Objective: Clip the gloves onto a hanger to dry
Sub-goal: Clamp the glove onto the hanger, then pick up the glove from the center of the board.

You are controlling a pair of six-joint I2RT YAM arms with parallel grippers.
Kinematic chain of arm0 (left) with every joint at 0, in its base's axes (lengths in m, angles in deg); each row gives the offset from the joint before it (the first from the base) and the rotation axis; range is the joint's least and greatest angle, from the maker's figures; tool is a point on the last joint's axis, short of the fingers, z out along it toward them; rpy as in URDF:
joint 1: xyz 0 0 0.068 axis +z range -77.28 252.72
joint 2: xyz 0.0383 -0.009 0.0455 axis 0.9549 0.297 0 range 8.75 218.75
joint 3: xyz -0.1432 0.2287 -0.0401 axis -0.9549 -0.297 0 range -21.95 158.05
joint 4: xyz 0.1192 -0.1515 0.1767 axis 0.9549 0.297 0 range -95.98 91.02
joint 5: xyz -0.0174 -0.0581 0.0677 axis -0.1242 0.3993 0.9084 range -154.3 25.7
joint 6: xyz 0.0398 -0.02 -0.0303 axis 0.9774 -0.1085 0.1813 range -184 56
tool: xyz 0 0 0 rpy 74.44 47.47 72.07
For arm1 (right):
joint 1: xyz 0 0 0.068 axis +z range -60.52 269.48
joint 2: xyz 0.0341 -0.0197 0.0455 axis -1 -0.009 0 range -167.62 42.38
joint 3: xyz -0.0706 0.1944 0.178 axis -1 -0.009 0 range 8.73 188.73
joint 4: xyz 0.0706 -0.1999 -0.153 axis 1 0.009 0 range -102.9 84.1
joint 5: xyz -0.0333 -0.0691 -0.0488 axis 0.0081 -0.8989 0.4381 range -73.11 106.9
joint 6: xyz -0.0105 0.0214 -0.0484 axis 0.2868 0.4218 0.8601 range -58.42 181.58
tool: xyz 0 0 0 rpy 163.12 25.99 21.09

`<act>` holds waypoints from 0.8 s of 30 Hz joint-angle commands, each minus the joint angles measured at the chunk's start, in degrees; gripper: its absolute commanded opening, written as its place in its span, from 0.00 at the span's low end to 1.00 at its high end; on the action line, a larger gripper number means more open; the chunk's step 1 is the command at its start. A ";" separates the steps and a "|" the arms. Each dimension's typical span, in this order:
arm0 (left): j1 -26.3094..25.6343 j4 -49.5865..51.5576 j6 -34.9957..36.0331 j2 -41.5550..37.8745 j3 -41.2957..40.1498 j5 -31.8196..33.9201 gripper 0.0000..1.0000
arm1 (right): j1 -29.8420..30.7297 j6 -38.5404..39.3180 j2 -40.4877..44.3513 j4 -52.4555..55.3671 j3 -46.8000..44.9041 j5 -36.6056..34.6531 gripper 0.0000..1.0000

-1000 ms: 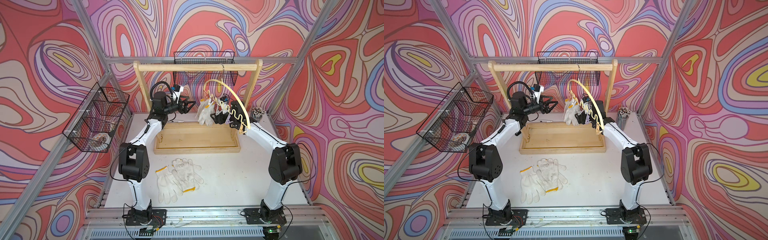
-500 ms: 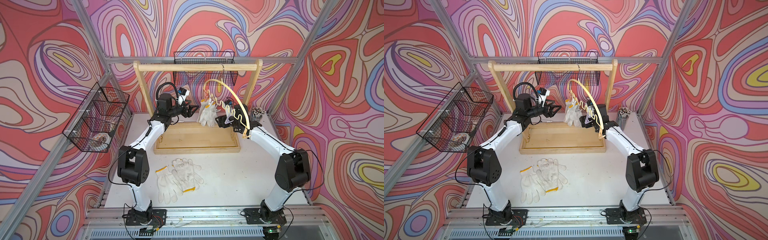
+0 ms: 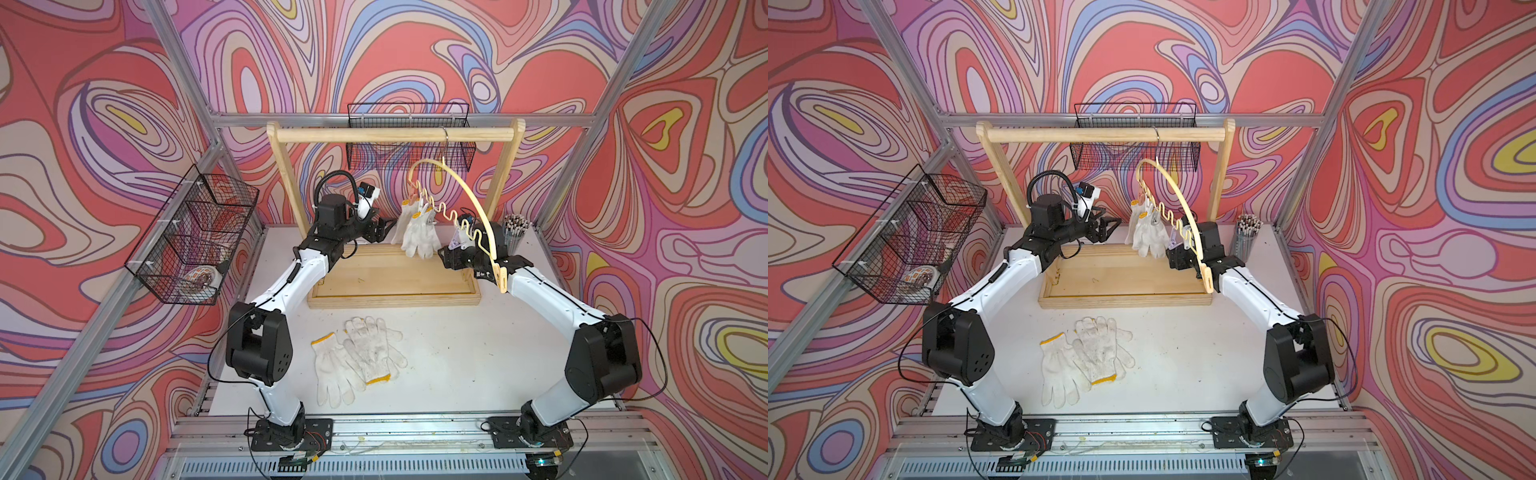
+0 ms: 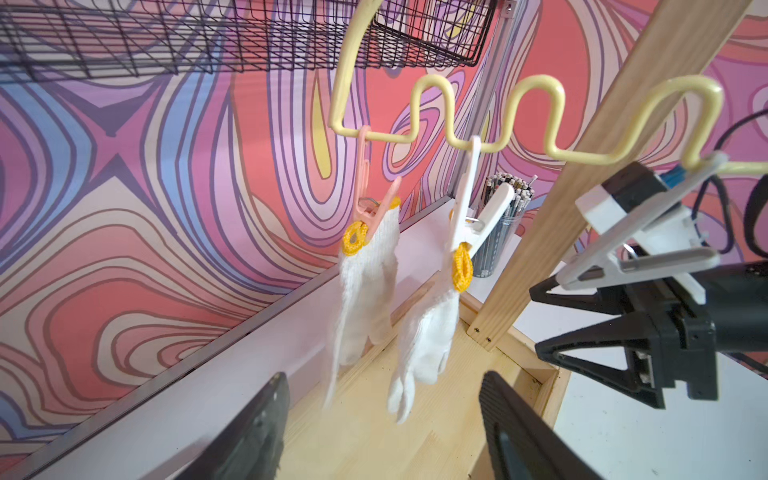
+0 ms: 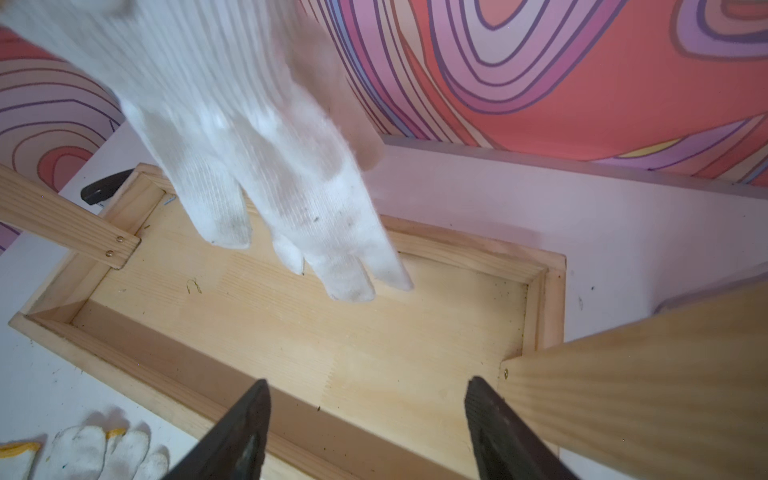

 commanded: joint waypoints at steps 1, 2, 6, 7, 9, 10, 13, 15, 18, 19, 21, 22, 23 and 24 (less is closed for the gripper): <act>-0.68 1.70 0.47 -2.85 -0.85 2.64 0.75 | -0.09 -1.45 2.82 0.98 -2.16 0.39 0.75; -0.79 1.94 0.46 -3.18 -1.00 2.91 0.75 | -0.09 -1.59 3.06 1.10 -2.57 0.44 0.75; -1.16 2.68 0.63 -4.37 -1.79 3.92 0.75 | -0.10 -1.78 4.69 1.29 -5.44 0.60 0.75; -1.20 2.80 0.73 -4.62 -1.92 3.99 0.75 | -0.12 -1.87 4.94 1.38 -5.96 0.58 0.74; -1.31 2.91 0.63 -4.91 -2.25 4.41 0.75 | -0.14 -2.15 5.39 1.72 -6.67 0.57 0.74; -1.42 3.10 0.62 -5.04 -2.28 4.52 0.75 | -0.14 -2.29 5.51 2.03 -6.94 0.57 0.74; -1.52 4.04 0.42 -5.78 -2.57 5.43 0.75 | -0.12 -2.53 6.12 2.63 -8.18 0.41 0.73; -1.81 4.08 0.28 -6.71 -3.66 6.21 0.75 | -0.12 -2.94 6.86 3.45 -9.23 0.05 0.72; -2.38 4.02 0.39 -8.52 -5.71 8.42 0.75 | -0.10 -3.98 8.44 4.81 -10.95 -0.64 0.71; -2.52 4.41 0.53 -8.84 -6.08 9.24 0.75 | -0.11 -4.43 8.82 5.29 -11.42 -0.58 0.70; -3.08 5.75 0.93 -9.69 -6.60 10.92 0.75 | -0.03 -5.28 9.78 6.95 -12.44 0.30 0.67; -3.41 6.30 1.08 -10.16 -6.88 11.62 0.75 | 0.14 -5.79 10.26 7.53 -12.98 0.34 0.66; -3.80 6.76 1.15 -10.72 -7.46 12.32 0.75 | 0.29 -6.49 10.86 8.02 -13.75 0.29 0.65; -4.11 7.03 1.17 -11.40 -8.14 13.12 0.75 | 0.43 -7.21 11.55 8.36 -14.61 0.46 0.64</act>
